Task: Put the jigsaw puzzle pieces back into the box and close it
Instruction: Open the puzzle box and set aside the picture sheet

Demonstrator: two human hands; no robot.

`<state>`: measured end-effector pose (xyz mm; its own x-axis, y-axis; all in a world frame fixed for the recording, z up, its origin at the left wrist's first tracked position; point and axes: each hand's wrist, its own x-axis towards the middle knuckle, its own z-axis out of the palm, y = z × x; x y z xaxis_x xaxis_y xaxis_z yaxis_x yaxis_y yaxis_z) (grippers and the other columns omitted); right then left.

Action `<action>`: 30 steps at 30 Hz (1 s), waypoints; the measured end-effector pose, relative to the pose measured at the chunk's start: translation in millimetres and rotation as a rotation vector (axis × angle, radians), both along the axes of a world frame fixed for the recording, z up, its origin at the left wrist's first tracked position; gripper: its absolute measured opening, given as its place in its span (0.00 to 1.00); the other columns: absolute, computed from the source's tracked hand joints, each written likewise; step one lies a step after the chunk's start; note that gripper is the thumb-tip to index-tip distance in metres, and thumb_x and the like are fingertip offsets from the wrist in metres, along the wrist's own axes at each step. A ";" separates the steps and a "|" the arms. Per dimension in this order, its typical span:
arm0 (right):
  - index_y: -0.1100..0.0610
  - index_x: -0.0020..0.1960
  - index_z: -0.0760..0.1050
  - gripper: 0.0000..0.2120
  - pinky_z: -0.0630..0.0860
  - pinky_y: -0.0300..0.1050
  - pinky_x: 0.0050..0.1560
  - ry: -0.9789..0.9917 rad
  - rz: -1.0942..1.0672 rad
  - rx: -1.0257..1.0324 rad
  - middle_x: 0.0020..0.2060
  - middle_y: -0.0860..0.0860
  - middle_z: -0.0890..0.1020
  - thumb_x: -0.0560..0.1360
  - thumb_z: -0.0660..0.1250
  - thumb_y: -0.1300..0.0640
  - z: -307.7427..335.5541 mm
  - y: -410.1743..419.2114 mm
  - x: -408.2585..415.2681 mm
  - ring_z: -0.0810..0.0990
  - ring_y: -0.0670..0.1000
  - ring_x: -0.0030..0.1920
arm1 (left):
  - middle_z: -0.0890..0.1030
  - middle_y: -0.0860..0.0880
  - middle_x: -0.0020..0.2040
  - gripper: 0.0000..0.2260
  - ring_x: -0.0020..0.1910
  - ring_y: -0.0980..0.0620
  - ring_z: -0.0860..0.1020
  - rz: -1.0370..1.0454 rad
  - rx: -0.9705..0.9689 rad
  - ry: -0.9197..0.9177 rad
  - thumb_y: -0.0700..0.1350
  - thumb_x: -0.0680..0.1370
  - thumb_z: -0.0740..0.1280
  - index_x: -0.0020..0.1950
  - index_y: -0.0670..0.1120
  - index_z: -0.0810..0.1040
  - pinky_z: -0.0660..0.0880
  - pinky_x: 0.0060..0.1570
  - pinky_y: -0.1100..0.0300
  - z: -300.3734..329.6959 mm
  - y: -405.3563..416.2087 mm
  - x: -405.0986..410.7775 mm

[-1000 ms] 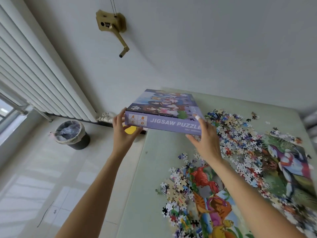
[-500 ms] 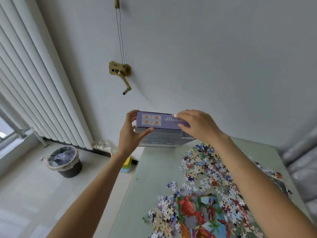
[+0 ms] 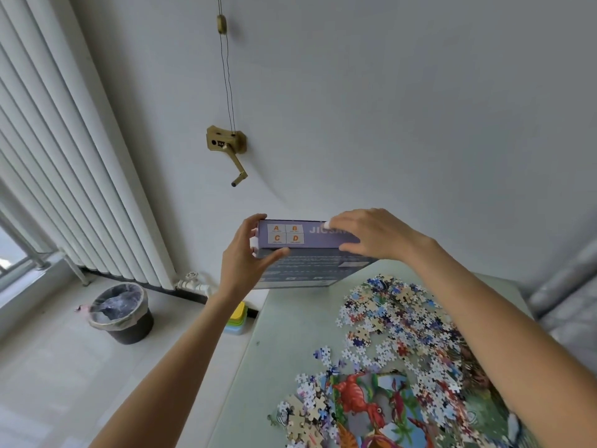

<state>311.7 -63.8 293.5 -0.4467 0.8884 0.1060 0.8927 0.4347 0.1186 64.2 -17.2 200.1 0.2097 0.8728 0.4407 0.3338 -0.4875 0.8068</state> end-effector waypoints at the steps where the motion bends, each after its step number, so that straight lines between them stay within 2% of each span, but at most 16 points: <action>1: 0.50 0.67 0.68 0.22 0.73 0.43 0.50 0.020 -0.015 -0.007 0.63 0.46 0.75 0.75 0.66 0.50 -0.9 -0.4 0.4 0.76 0.50 0.57 | 0.72 0.61 0.60 0.32 0.58 0.58 0.73 -0.009 -0.012 -0.005 0.63 0.65 0.70 0.65 0.56 0.64 0.75 0.49 0.62 -0.7 -0.8 -1.5; 4: 0.50 0.66 0.68 0.23 0.72 0.42 0.50 0.158 -0.094 -0.094 0.60 0.47 0.74 0.72 0.68 0.51 -6.3 0.7 -2.2 0.72 0.48 0.57 | 0.71 0.67 0.57 0.30 0.58 0.58 0.73 -0.034 -0.041 -0.007 0.65 0.65 0.72 0.62 0.61 0.63 0.74 0.49 0.64 0.8 -5.6 -5.1; 6: 0.51 0.63 0.69 0.23 0.71 0.41 0.50 0.268 -0.113 -0.153 0.57 0.47 0.74 0.70 0.71 0.52 -8.1 2.0 -6.0 0.72 0.48 0.54 | 0.71 0.67 0.55 0.29 0.57 0.57 0.73 -0.041 -0.056 -0.002 0.65 0.64 0.70 0.61 0.61 0.64 0.74 0.49 0.62 1.9 -8.6 -6.9; 9: 0.51 0.60 0.70 0.22 0.73 0.43 0.50 0.298 -0.128 -0.200 0.56 0.46 0.76 0.68 0.71 0.54 -4.9 4.3 -11.1 0.75 0.48 0.53 | 0.72 0.67 0.55 0.27 0.58 0.56 0.73 -0.049 -0.068 -0.002 0.64 0.64 0.69 0.60 0.61 0.65 0.76 0.51 0.58 1.3 -12.2 -10.2; 13: 0.53 0.59 0.71 0.18 0.74 0.46 0.48 0.142 -0.090 -0.148 0.57 0.47 0.79 0.70 0.67 0.56 0.5 7.6 -20.3 0.77 0.51 0.53 | 0.74 0.64 0.55 0.25 0.58 0.57 0.74 -0.068 -0.069 0.026 0.62 0.65 0.69 0.59 0.62 0.65 0.78 0.51 0.55 -2.9 -13.1 -13.8; 18: 0.55 0.62 0.70 0.19 0.74 0.45 0.45 -0.068 -0.004 -0.091 0.57 0.50 0.79 0.73 0.66 0.51 4.4 9.3 -26.0 0.78 0.53 0.50 | 0.74 0.65 0.54 0.25 0.56 0.65 0.73 -0.084 -0.093 0.041 0.65 0.66 0.70 0.58 0.65 0.65 0.74 0.49 0.66 -3.1 -12.5 -20.1; 24: 0.53 0.64 0.70 0.21 0.74 0.47 0.47 -0.130 0.038 -0.079 0.57 0.50 0.80 0.74 0.66 0.47 8.5 11.2 -24.8 0.79 0.54 0.50 | 0.76 0.57 0.57 0.26 0.60 0.55 0.73 -0.121 -0.116 0.064 0.61 0.67 0.68 0.62 0.61 0.65 0.77 0.54 0.56 0.0 -10.2 -23.7; 30: 0.54 0.66 0.66 0.22 0.75 0.46 0.42 -0.267 0.069 -0.034 0.56 0.50 0.80 0.75 0.63 0.46 10.2 11.6 -28.0 0.79 0.54 0.47 | 0.76 0.55 0.58 0.26 0.60 0.54 0.73 -0.128 -0.115 0.090 0.60 0.67 0.68 0.63 0.60 0.64 0.78 0.54 0.54 4.0 -7.9 -22.7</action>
<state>283.7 -52.2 303.7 -0.5144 0.8559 -0.0533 0.8000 0.5014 0.3296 41.5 -25.2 204.1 0.3561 0.8800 0.3144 0.3480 -0.4371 0.8293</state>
